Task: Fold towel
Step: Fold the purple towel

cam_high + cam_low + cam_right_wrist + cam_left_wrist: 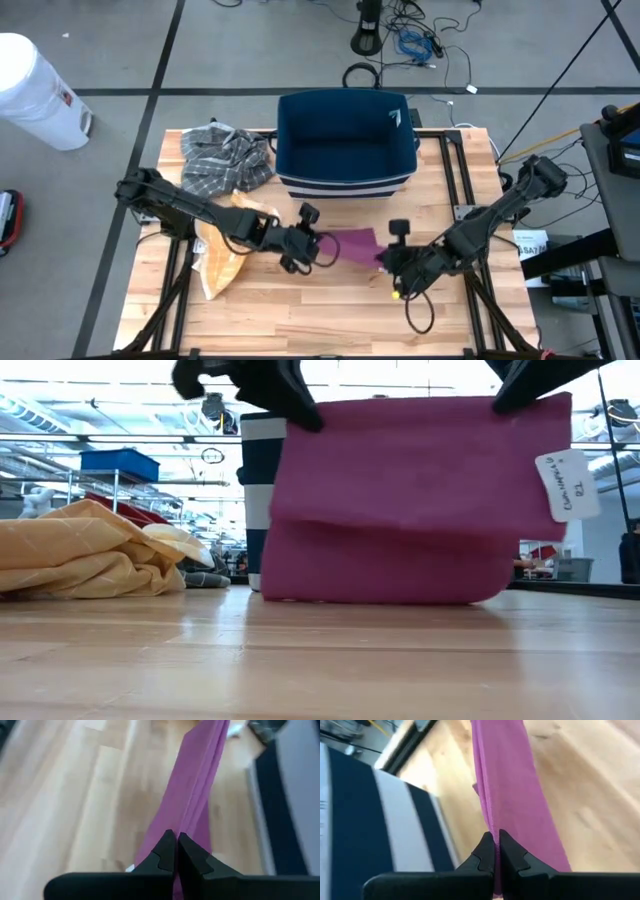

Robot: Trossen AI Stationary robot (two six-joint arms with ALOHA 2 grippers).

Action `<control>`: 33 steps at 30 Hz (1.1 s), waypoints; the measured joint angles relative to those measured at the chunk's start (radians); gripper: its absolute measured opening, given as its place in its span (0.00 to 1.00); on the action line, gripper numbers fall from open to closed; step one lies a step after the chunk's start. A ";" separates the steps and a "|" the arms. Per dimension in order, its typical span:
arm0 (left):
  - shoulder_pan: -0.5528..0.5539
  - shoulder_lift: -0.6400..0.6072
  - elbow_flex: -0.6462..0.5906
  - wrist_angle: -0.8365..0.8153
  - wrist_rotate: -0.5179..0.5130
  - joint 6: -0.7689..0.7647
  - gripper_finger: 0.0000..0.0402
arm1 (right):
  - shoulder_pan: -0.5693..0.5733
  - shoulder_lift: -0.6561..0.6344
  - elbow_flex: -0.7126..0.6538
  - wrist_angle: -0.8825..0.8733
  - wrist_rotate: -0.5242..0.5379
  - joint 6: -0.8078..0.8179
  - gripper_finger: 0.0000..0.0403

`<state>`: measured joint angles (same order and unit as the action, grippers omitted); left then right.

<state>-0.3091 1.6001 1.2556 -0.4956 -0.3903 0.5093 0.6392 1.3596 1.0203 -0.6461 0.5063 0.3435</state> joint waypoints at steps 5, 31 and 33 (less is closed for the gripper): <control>-0.045 -0.001 0.000 -0.023 0.067 -0.095 0.01 | 0.035 0.032 0.000 0.093 -0.052 0.011 0.00; 0.048 0.164 0.000 -0.110 0.174 -0.372 0.01 | -0.225 0.150 -0.002 0.037 -0.289 -0.061 0.00; 0.059 0.164 0.000 -0.117 0.207 -0.374 0.01 | -0.240 0.171 -0.002 0.047 -0.326 -0.074 0.00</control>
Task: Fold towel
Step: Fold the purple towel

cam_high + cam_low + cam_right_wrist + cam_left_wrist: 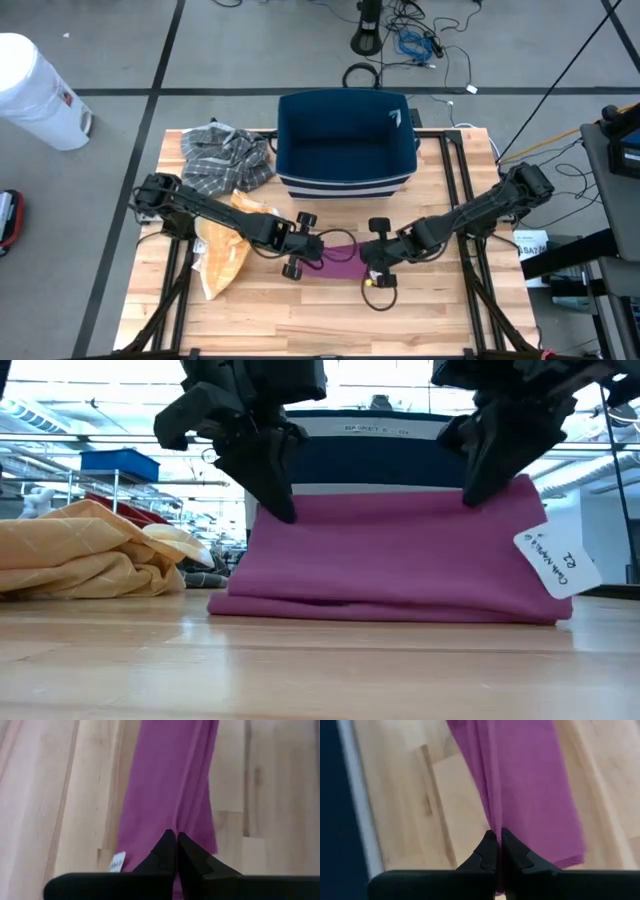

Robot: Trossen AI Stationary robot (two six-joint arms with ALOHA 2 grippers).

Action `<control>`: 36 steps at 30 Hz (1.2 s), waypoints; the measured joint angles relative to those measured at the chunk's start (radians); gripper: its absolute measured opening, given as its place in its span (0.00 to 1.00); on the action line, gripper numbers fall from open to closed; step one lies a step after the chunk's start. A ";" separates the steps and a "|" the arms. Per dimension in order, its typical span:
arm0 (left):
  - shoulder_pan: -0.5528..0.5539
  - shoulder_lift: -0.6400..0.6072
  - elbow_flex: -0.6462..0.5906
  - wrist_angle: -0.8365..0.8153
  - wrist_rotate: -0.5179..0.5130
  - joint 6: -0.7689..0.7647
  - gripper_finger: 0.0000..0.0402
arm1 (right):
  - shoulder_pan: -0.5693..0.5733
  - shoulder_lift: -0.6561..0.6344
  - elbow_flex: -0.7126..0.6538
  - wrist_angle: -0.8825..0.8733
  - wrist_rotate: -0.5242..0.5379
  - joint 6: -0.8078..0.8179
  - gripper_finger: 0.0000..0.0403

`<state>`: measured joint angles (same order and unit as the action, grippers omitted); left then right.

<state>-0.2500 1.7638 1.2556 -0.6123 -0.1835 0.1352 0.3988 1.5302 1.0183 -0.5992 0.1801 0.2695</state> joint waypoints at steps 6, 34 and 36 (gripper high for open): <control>-0.001 -0.004 0.000 0.010 0.123 -0.003 0.02 | 0.004 -0.009 0.000 0.059 -0.113 -0.040 0.00; -0.097 -0.092 0.005 0.174 0.591 0.034 0.03 | 0.048 -0.106 0.003 0.180 -0.333 -0.095 0.00; -0.105 -0.091 0.005 0.175 0.597 0.033 0.03 | 0.050 -0.105 0.003 0.205 -0.347 -0.098 0.00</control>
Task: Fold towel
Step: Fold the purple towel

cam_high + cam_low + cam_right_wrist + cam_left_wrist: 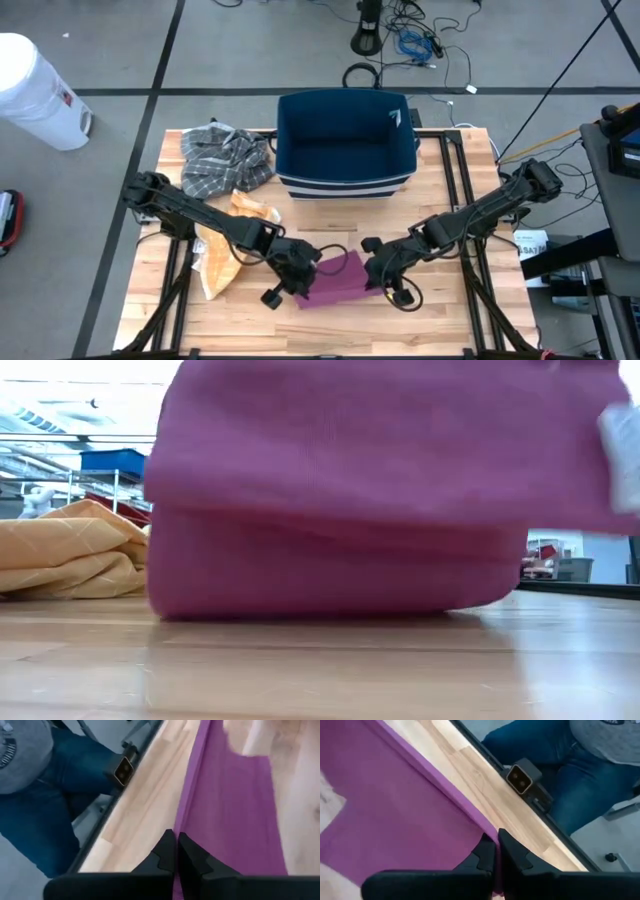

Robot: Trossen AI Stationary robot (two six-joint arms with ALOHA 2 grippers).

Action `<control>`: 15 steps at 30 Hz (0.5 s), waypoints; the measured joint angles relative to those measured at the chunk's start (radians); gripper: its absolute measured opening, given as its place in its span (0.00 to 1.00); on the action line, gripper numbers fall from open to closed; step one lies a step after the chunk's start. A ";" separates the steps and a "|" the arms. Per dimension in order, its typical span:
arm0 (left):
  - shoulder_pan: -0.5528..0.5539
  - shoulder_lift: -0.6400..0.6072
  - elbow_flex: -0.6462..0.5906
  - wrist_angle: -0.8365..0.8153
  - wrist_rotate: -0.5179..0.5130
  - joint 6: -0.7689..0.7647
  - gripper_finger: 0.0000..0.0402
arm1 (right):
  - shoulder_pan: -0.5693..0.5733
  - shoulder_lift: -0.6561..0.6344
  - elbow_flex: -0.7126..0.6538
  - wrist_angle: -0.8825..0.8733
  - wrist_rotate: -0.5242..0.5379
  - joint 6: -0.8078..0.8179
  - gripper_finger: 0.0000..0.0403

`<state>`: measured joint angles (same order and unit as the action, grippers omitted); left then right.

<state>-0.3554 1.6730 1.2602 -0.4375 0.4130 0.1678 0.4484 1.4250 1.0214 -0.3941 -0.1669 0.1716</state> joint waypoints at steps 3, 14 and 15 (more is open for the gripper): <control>-0.005 0.007 0.000 0.005 0.002 -0.007 0.03 | 0.000 0.004 0.000 0.005 -0.019 0.015 0.00; -0.005 0.139 -0.002 0.011 -0.003 -0.094 0.03 | -0.011 0.141 -0.002 0.020 -0.077 0.023 0.00; -0.005 0.152 -0.002 0.014 0.001 -0.105 0.03 | -0.015 0.155 -0.002 0.024 -0.090 0.025 0.00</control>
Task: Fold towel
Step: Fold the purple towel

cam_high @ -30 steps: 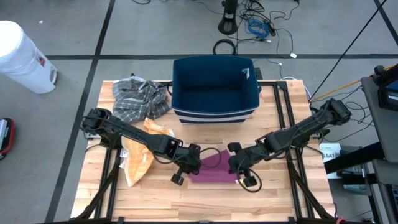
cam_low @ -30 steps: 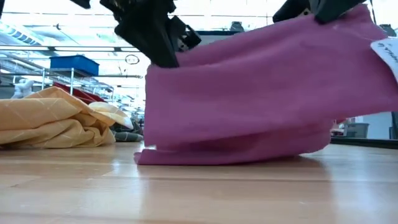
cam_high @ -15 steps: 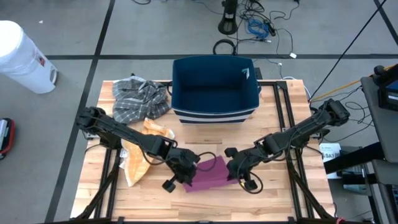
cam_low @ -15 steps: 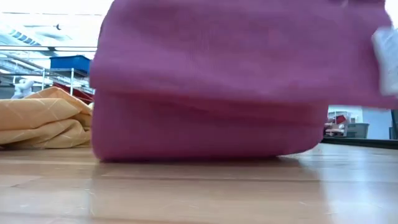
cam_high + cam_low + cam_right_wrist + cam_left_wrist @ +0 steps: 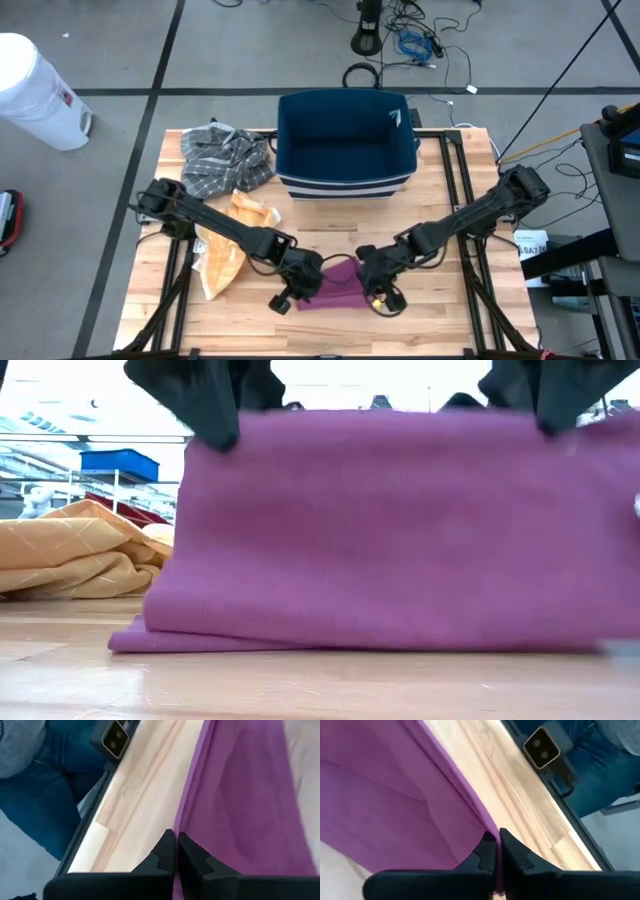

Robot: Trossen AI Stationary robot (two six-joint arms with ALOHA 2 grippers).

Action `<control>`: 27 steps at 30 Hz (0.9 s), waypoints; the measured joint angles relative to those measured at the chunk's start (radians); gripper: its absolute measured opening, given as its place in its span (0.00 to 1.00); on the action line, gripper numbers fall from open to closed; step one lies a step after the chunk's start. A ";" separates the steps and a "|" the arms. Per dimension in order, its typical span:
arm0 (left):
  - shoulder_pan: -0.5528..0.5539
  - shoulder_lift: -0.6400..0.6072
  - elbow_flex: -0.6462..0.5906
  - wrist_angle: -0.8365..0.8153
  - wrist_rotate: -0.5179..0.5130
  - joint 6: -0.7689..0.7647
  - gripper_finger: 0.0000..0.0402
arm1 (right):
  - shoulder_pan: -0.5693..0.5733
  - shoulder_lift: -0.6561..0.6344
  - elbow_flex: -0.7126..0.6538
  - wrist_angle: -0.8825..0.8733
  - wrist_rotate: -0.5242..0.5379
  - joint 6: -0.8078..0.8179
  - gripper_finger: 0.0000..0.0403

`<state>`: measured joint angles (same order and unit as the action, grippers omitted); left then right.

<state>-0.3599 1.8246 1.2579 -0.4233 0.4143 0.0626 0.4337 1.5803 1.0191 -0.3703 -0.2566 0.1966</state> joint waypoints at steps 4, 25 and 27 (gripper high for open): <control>-0.002 0.022 0.000 0.025 0.015 -0.044 0.03 | -0.016 0.039 0.000 0.005 -0.055 0.000 0.00; 0.119 -0.070 -0.003 -0.099 -0.357 0.137 0.03 | -0.120 -0.078 -0.002 -0.207 0.235 -0.114 0.00; 0.151 -0.100 -0.003 -0.100 -0.471 0.179 0.03 | -0.139 -0.096 -0.002 -0.243 0.322 -0.120 0.00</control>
<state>-0.2091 1.7243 1.2552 -0.5231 -0.0568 0.2413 0.2948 1.4840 1.0172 -0.6135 0.0653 0.0765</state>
